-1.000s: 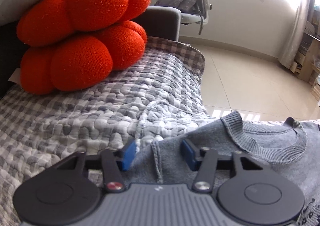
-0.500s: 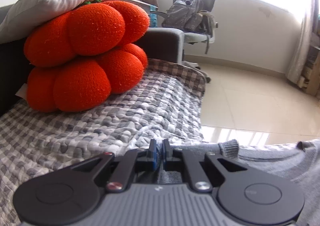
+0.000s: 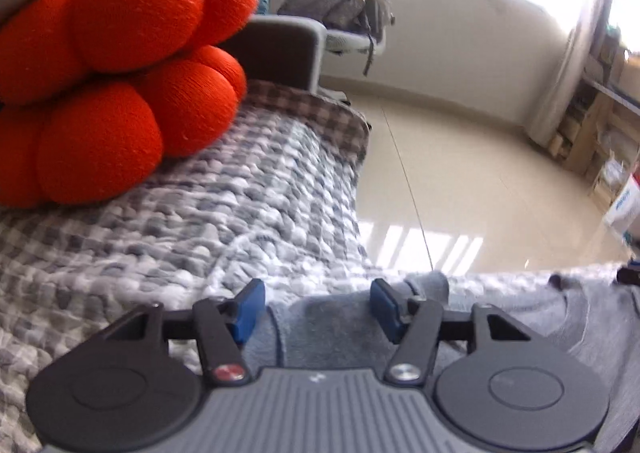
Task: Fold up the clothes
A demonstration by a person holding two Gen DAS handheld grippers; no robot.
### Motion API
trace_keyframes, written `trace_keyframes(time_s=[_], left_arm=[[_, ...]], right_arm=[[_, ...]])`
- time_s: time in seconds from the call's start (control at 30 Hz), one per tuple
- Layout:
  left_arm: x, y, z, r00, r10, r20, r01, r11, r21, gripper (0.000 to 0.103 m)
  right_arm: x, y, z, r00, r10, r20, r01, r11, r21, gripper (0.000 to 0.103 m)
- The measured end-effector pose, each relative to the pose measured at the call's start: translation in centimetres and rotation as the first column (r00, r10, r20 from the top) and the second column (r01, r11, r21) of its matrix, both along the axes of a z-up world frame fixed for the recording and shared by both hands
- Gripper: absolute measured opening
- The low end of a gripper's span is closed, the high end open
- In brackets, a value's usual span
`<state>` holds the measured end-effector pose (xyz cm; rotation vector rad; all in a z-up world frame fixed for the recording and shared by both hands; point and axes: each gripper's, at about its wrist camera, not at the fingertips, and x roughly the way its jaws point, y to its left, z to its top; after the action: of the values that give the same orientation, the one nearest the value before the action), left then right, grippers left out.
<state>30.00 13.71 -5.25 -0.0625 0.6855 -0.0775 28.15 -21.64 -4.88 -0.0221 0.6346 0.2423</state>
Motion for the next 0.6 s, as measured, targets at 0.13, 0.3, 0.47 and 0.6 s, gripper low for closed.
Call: trace_keyframes(time_s=[0.13,0.3,0.47,0.6], left_arm=[[-0.2,-0.7,0.4,0.999,0.029,0.042,-0.03,0.999,0.019,0.023],[-0.5,-1.5,1.0,0.993,0.069,0.098,-0.073,0.997,0.038,0.004],[-0.2,-2.1,1.0,0.984,0.116,0.133,-0.126,0.989,0.072,0.003],[1.2,-2.4,-0.8,0.986,0.153,0.069,-0.161,0.98,0.12,0.004]], right_arm=[[0.6,2.0,-1.1,0.998,0.043,-0.04,-0.045,0.997,-0.069,0.034],[-1.2,3.9,-0.8,0.997,0.057,0.058,-0.045,0.982,-0.184,0.009],[-0.7,3.0,-0.2,0.993,-0.041,0.108,0.06,0.982,-0.178,0.008],[0.7,3.7,-1.5,0.998,-0.03,0.056,0.042,0.973,-0.226,0.008]])
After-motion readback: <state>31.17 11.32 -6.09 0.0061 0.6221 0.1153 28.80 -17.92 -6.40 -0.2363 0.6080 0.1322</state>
